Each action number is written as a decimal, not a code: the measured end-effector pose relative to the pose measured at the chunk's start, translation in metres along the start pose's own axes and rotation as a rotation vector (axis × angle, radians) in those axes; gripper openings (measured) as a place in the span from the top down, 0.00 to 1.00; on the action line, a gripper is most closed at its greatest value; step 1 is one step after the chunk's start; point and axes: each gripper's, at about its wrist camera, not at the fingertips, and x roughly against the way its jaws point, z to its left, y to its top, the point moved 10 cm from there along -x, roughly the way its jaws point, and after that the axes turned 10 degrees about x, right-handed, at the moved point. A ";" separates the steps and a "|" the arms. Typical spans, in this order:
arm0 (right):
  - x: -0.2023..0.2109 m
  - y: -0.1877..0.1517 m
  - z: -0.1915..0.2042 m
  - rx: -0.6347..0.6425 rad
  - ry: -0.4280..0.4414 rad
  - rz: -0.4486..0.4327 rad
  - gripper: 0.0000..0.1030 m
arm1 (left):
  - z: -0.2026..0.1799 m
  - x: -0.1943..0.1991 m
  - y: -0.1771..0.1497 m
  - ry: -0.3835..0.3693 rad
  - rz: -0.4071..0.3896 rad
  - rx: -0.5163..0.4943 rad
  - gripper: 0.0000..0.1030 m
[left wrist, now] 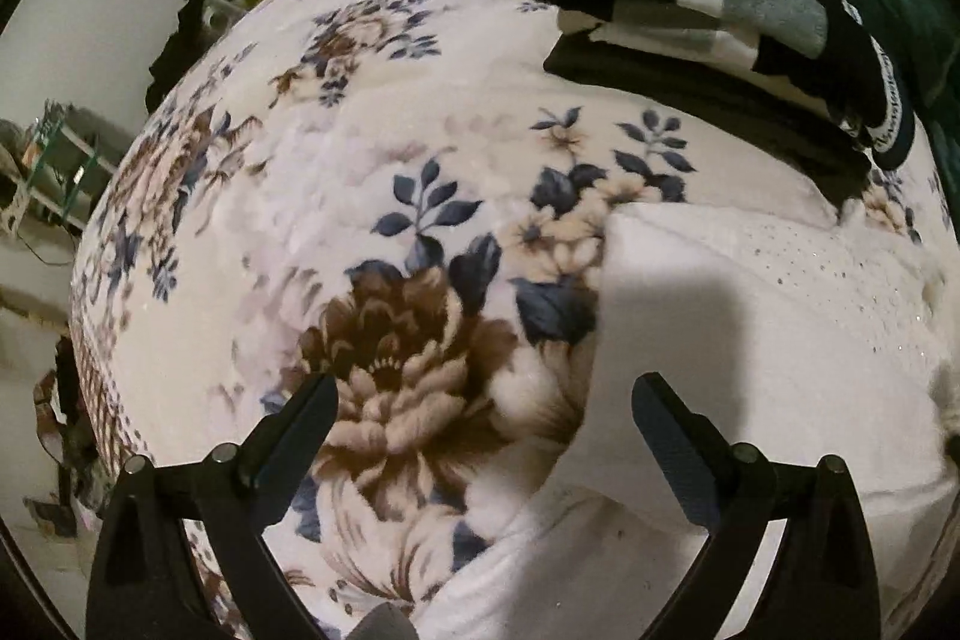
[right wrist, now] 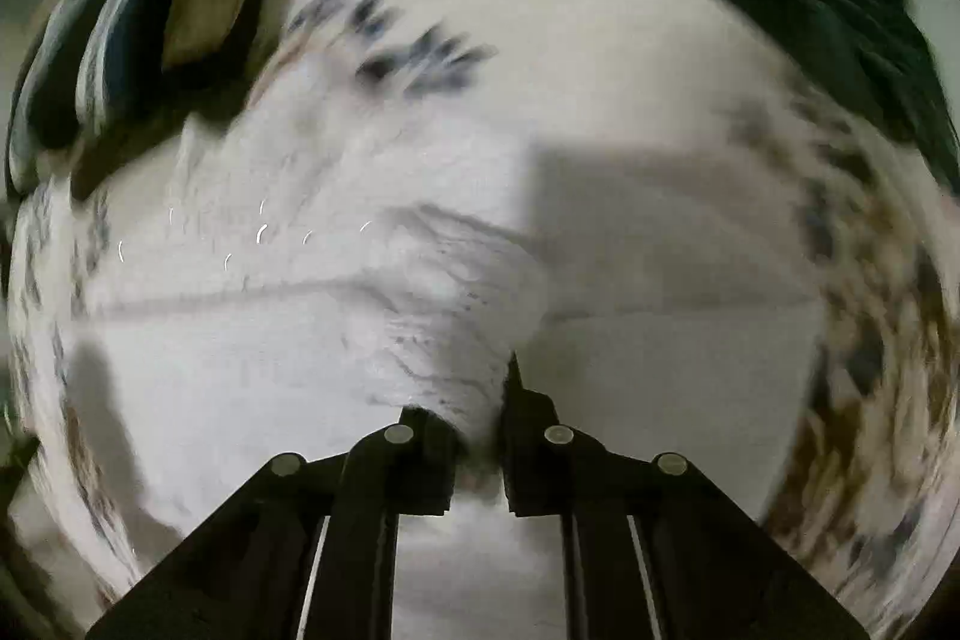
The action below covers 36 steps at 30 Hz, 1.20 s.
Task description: Fold small clothes
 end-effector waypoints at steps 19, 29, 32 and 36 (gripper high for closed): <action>0.017 -0.072 -0.114 -0.561 0.350 -0.029 0.41 | -0.096 -0.031 0.006 -0.074 -0.023 -0.210 0.02; 0.021 -0.064 -0.090 -0.524 0.324 -0.047 0.57 | -0.064 -0.080 0.002 0.016 0.049 -0.227 0.00; 0.027 -0.068 -0.086 -0.539 0.335 -0.036 0.57 | -0.045 -0.084 0.017 0.036 0.037 -0.188 0.00; 0.028 -0.072 -0.092 -0.543 0.311 -0.050 0.59 | -0.030 -0.079 0.025 0.001 0.070 -0.133 0.00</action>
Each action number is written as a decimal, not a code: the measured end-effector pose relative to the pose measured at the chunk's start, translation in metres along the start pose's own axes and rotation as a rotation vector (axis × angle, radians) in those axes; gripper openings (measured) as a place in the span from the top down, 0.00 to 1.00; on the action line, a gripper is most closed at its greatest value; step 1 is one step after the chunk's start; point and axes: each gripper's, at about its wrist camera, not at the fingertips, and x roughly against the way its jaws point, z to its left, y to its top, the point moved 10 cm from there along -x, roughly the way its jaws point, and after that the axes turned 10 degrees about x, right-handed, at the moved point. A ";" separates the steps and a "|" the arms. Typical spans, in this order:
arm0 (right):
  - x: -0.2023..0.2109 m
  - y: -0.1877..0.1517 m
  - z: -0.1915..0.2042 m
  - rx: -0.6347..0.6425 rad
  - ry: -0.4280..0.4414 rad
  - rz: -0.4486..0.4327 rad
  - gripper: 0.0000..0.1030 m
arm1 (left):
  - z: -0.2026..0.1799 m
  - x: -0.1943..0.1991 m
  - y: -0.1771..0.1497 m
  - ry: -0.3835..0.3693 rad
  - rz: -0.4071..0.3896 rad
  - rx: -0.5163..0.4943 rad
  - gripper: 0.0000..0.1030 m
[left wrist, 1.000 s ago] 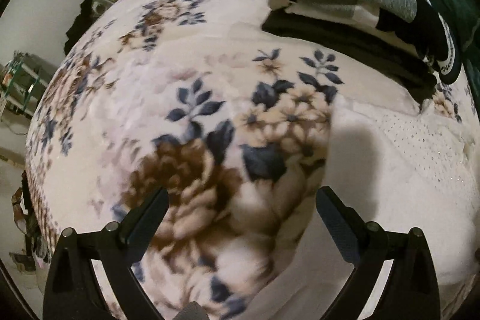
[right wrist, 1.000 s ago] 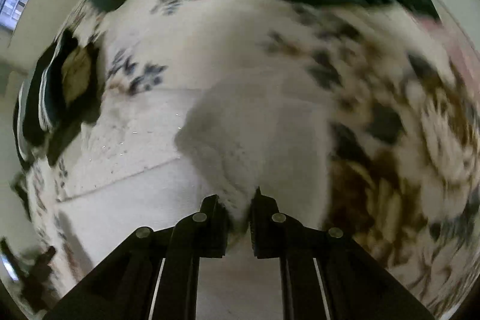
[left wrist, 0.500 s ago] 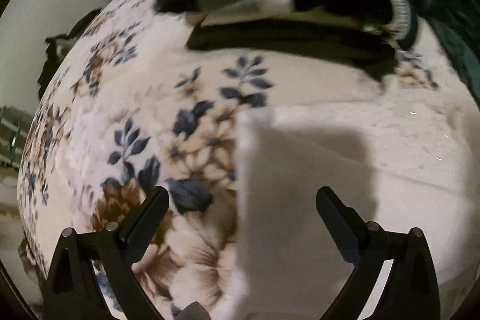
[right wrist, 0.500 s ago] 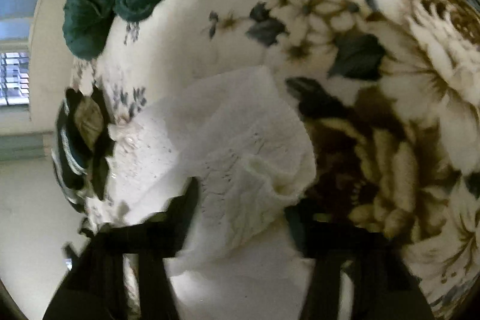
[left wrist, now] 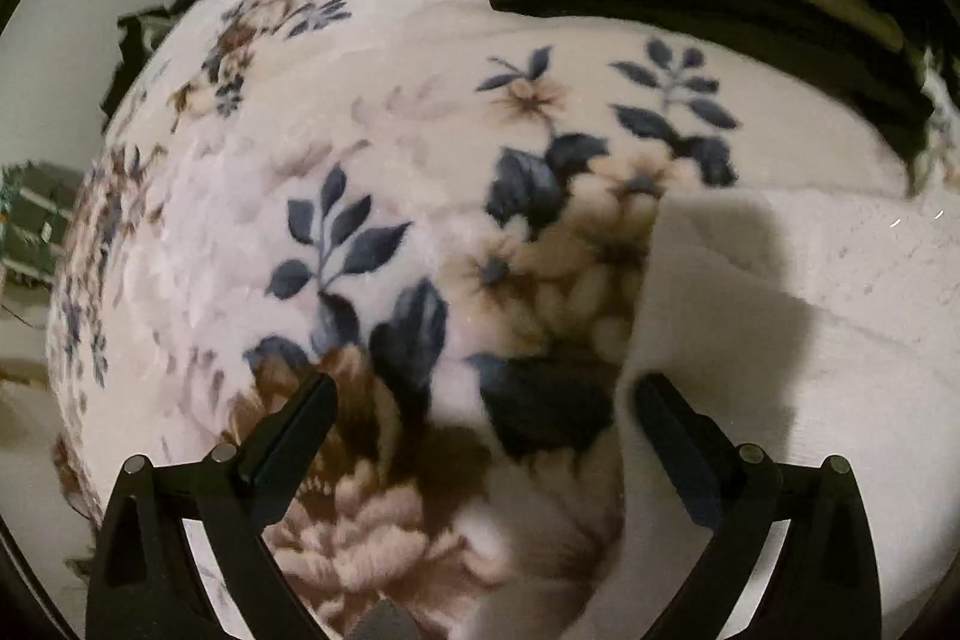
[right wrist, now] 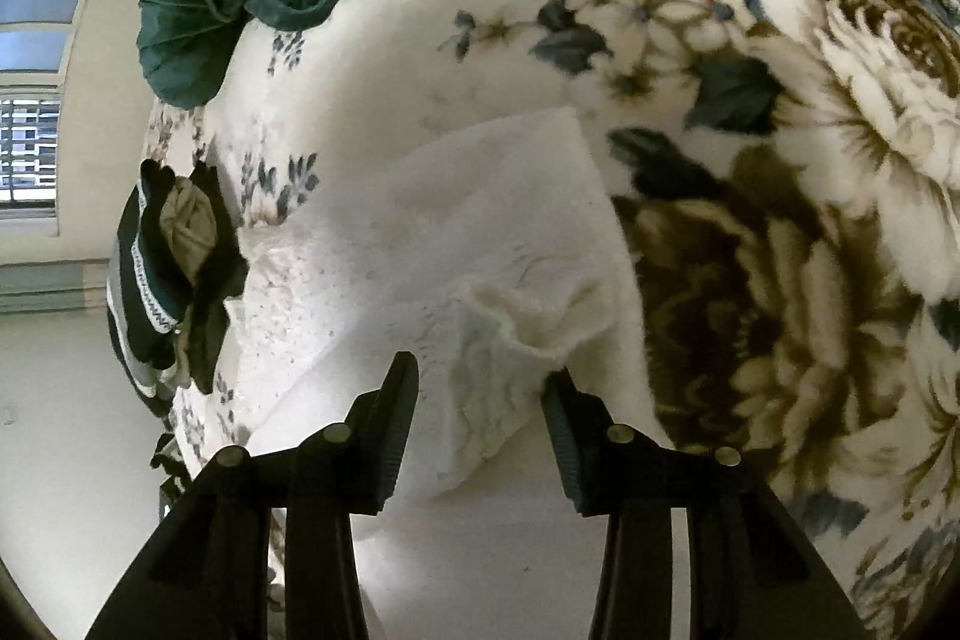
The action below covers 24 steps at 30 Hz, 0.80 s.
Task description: Fold small clothes
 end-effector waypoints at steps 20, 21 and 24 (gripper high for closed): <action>0.022 -0.017 -0.041 -0.007 -0.165 -0.002 0.21 | -0.046 0.009 -0.035 -0.078 -0.023 -0.190 0.00; 0.026 -0.017 -0.040 0.014 -0.172 -0.008 0.17 | -0.049 0.017 -0.036 -0.083 -0.032 -0.191 0.00; 0.037 -0.018 -0.031 0.112 -0.251 -0.003 0.10 | -0.056 0.045 -0.037 -0.089 -0.065 -0.189 0.00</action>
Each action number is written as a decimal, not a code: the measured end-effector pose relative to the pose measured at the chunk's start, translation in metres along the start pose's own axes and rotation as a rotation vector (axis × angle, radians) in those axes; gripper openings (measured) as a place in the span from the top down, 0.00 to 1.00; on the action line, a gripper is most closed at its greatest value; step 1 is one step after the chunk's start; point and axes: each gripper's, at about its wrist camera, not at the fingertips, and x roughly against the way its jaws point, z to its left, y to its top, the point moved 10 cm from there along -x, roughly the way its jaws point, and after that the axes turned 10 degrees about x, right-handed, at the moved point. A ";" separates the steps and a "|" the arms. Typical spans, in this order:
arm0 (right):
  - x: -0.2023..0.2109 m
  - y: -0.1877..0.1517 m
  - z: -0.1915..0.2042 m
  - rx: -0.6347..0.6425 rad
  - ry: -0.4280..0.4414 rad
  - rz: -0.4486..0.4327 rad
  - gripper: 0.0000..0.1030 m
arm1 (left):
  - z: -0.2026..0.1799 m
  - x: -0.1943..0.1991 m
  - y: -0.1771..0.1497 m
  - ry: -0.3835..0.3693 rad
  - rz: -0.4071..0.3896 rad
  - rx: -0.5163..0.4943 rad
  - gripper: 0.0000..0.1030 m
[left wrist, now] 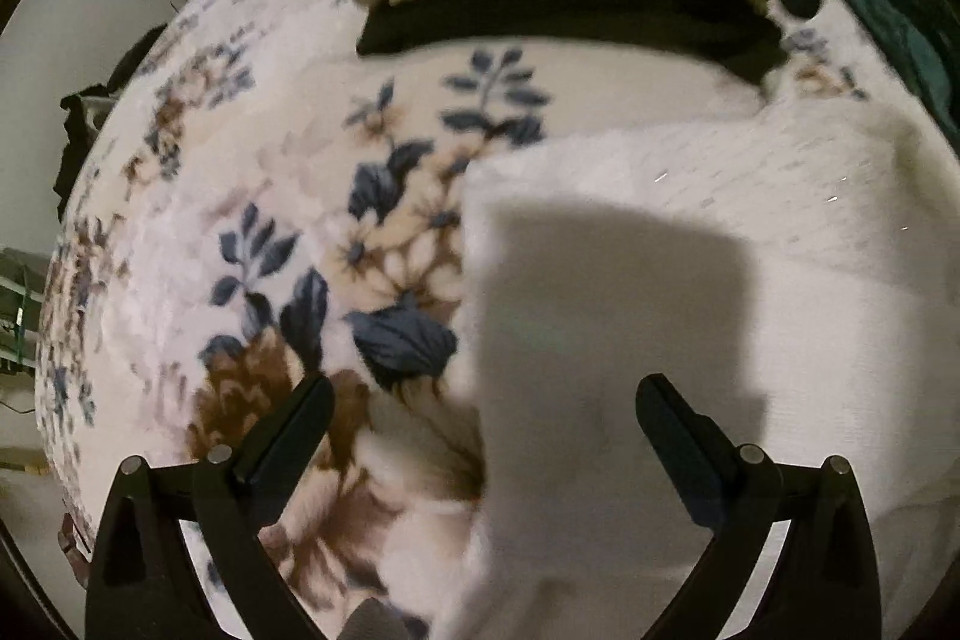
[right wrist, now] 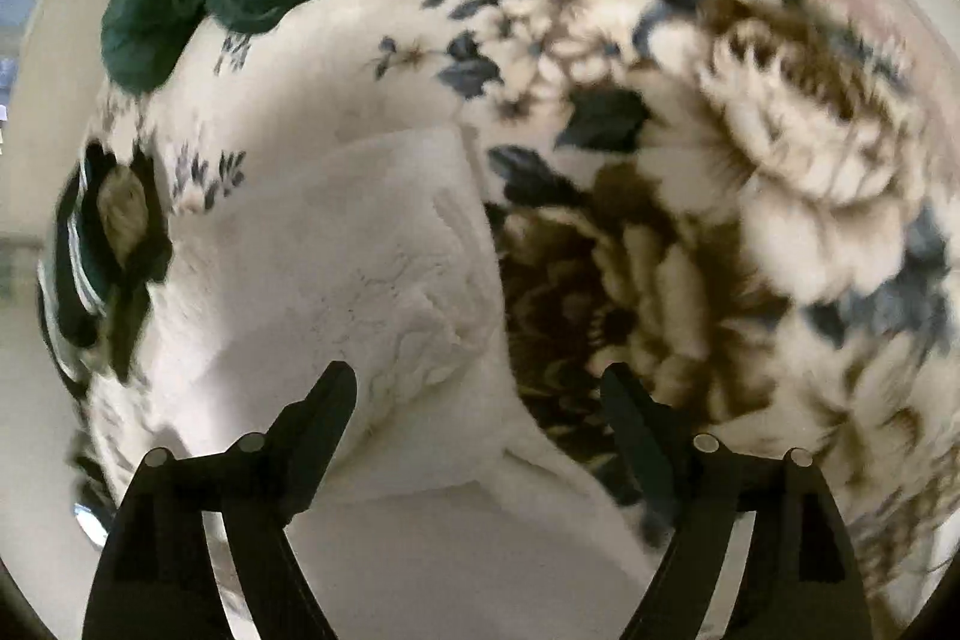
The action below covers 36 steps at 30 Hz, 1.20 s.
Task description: Fold small clothes
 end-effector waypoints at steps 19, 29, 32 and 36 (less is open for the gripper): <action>0.067 -0.015 -0.066 0.432 0.207 0.382 0.26 | -0.228 0.150 -0.344 -0.209 0.330 -0.227 0.00; -0.023 0.089 -0.040 0.249 0.495 0.397 0.29 | -0.284 0.103 -0.419 -0.098 0.325 -0.298 0.06; -0.058 0.096 -0.025 0.228 0.498 0.441 0.29 | -0.289 0.099 -0.411 -0.082 0.265 -0.308 0.51; -0.074 0.088 -0.005 0.255 0.525 0.457 0.58 | -0.283 0.111 -0.393 -0.105 0.202 -0.250 0.93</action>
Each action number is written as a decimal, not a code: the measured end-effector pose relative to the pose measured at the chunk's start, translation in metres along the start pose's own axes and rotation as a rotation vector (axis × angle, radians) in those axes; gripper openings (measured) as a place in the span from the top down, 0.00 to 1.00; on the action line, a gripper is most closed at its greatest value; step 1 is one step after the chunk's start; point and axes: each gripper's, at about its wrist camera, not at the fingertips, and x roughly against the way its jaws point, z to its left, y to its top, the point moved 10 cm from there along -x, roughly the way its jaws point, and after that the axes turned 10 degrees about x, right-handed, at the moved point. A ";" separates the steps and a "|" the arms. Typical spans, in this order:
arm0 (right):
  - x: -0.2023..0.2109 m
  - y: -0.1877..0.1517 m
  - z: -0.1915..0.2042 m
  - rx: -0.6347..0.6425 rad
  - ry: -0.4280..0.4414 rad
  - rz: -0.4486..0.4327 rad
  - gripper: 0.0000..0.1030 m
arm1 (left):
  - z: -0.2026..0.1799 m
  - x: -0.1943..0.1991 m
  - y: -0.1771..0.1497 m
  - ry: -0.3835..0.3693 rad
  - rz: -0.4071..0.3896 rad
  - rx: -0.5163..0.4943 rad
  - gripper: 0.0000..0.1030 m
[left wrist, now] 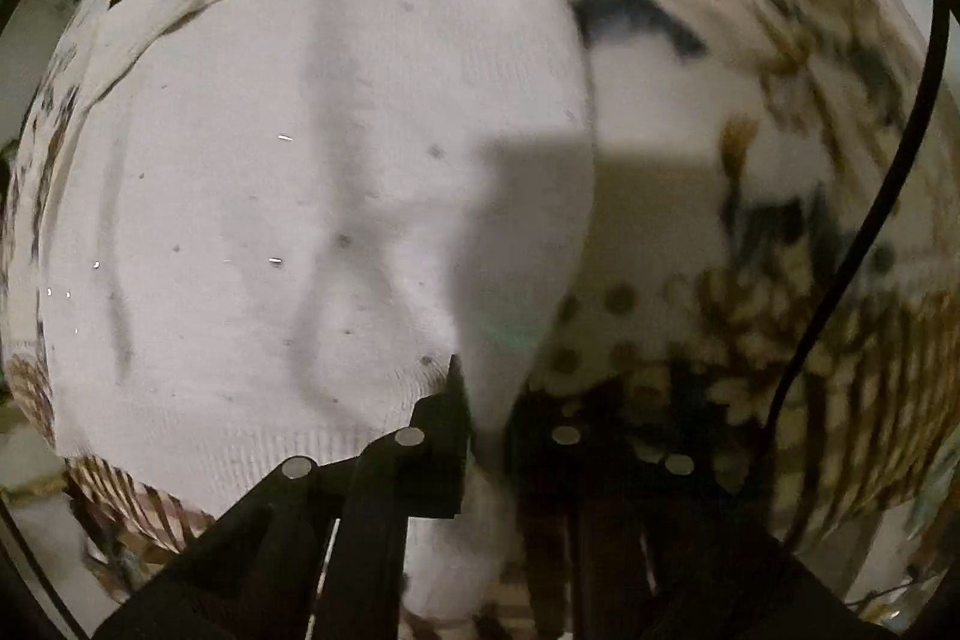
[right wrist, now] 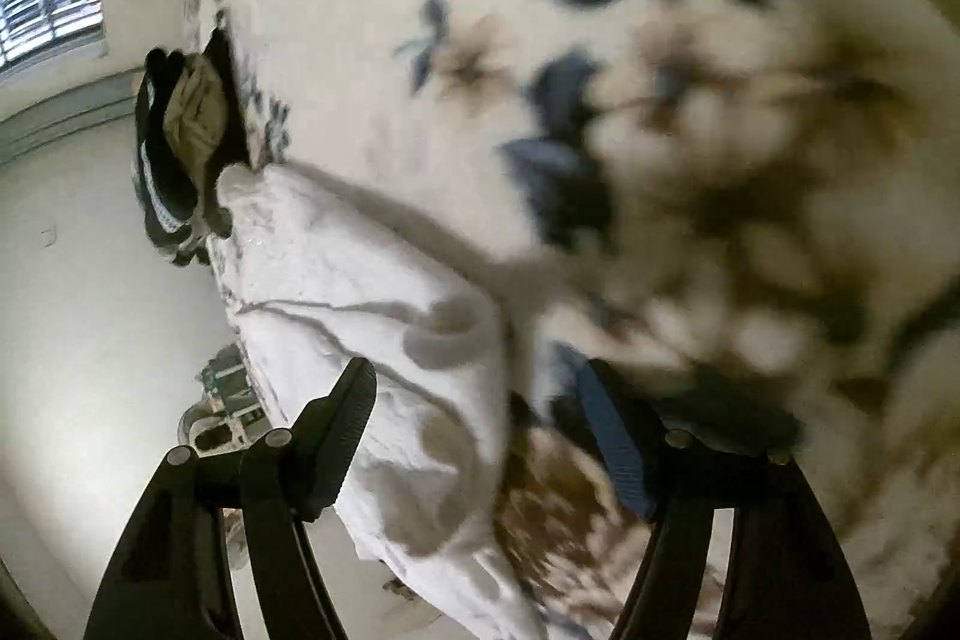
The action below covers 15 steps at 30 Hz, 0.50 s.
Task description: Fold small clothes
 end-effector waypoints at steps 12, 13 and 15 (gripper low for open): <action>0.047 0.003 0.128 0.239 -0.071 -0.048 0.93 | 0.116 0.112 0.017 -0.121 -0.133 0.321 0.94; 0.049 0.003 0.142 0.259 -0.075 -0.047 0.93 | 0.124 0.117 0.019 -0.126 -0.138 0.347 0.94; 0.043 0.005 0.182 0.299 -0.084 -0.045 0.93 | 0.150 0.120 0.024 -0.130 -0.141 0.402 0.94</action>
